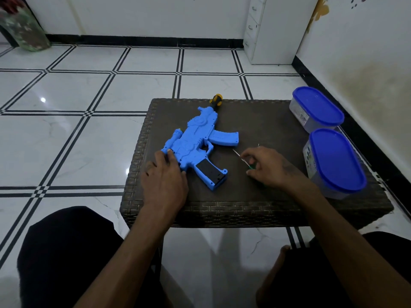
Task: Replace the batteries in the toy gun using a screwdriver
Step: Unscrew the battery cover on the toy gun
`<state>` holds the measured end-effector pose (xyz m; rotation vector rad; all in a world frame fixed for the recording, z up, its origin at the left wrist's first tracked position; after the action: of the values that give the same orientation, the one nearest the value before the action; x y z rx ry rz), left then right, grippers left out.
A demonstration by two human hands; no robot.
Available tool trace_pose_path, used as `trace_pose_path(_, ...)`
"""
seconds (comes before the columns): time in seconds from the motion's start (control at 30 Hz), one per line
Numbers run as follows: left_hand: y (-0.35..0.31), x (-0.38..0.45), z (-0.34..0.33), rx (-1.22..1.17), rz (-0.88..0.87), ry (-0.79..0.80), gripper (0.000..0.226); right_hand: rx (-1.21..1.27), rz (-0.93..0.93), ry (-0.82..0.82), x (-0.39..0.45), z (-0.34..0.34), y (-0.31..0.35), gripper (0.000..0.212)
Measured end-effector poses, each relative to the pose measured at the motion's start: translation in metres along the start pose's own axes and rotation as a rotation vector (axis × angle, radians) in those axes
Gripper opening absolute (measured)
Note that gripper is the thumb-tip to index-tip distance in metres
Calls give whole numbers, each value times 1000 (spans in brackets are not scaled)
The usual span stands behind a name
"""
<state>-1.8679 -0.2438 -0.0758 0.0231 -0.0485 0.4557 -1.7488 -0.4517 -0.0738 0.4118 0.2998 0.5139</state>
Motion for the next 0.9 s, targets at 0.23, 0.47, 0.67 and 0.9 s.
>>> trace_pose_path(0.23,-2,-1,6,-22,-8,-25,71,30,44,-209,-15,8,28,31)
trace_pose_path(0.47,-32,24,12,-96,-309,-74,40,165,-54,-106,-10,-18,58,39)
trace_pose_path(0.67,-26,31,9,-163,-277,-71,37,184,-119,-21,0,-38,58,40)
trace_pose_path(0.9,-24,36,8,-127,-314,0,42,265,-165,99,1,-46,61,31)
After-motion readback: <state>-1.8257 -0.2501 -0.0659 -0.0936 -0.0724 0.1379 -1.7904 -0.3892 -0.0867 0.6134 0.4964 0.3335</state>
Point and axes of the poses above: each hand's wrist, its own x-axis towards the middle knuckle, its own z-axis out of the back of the hand, y = z × x, the point moved 9 cm from there along x, towards the middle knuckle, and after that the axes turned 7 degrees about x, right-handed, at the moved point
